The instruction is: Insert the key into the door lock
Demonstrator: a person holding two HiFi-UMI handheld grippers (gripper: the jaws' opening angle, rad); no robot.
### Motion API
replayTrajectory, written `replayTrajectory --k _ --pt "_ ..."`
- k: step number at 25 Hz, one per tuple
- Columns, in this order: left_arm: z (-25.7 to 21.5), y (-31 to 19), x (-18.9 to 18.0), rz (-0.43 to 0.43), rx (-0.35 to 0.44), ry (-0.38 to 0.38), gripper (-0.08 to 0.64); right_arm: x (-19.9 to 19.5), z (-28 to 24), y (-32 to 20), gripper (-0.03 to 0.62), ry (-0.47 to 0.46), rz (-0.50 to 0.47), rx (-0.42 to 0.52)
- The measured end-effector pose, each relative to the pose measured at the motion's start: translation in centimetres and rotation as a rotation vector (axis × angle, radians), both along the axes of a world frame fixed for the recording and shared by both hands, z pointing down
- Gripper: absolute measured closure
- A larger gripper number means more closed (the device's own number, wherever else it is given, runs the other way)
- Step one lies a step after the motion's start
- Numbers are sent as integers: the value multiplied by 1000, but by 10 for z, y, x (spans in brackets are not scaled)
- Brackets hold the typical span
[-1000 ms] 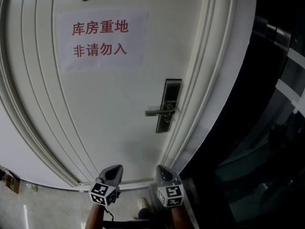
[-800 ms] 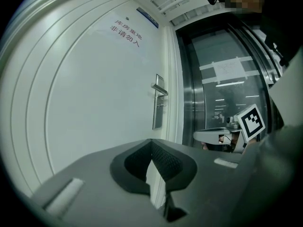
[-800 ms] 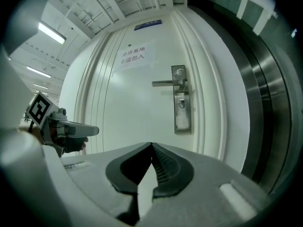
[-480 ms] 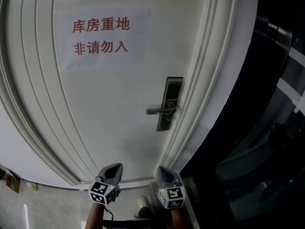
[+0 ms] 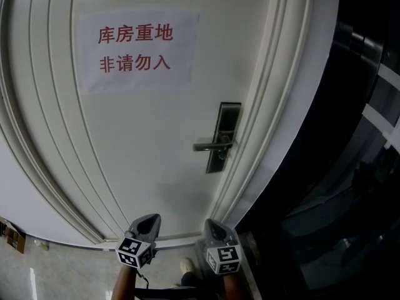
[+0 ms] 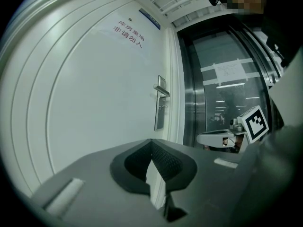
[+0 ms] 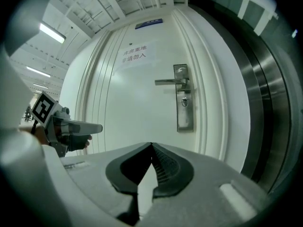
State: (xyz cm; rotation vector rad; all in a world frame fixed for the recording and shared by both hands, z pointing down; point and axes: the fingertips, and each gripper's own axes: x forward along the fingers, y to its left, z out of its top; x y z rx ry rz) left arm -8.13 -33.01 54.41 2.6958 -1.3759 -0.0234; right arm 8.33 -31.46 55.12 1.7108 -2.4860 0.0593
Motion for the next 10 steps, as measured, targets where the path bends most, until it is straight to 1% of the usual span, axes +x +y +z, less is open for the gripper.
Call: replayTrajectory --k 10 --pt "1 2 -10 -6 -4 1 557 -12 1 1 591 -1 -11 -3"
